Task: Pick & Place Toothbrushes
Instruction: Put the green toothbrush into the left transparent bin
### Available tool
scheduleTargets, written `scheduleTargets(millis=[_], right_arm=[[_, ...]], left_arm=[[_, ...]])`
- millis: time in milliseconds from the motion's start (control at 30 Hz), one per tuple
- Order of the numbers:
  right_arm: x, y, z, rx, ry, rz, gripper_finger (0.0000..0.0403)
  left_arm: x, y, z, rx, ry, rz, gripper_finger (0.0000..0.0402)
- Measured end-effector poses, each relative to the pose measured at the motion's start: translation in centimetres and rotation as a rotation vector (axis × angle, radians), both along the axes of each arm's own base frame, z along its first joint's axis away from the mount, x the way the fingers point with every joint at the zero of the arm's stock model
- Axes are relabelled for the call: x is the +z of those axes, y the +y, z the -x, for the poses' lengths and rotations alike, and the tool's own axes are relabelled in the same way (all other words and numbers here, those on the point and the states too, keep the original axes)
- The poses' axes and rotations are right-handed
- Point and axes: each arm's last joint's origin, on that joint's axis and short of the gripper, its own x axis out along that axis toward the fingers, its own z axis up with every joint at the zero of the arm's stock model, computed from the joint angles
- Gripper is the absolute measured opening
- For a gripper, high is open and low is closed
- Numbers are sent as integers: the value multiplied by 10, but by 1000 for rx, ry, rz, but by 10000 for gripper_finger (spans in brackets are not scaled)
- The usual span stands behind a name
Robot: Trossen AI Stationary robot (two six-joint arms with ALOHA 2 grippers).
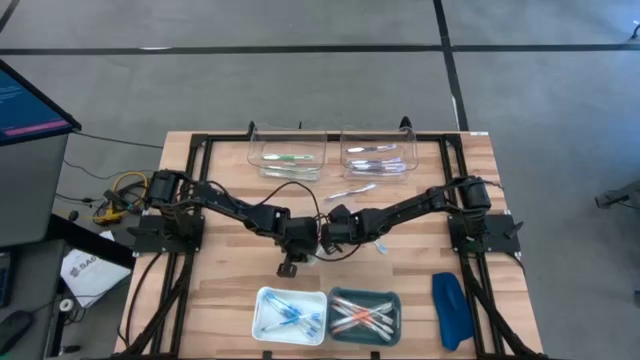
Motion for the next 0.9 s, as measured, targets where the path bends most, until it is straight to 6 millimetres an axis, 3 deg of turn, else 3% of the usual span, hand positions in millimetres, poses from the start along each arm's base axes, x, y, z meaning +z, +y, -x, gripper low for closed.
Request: scheduleTargets(millis=[200,400,600,900], right_arm=[[0,1,-2,27,-11,3,0],[1,6,-3,36,-35,6,0],[2,6,-6,2,-70,-51,0],[7,-5,-18,23,-179,-44,0]], left_arm=[[3,5,0,30,-25,-81,2],[34,9,11,78,-109,-136,2],[67,4,51,68,-214,-111,2],[107,13,125,121,-437,-62,2]])
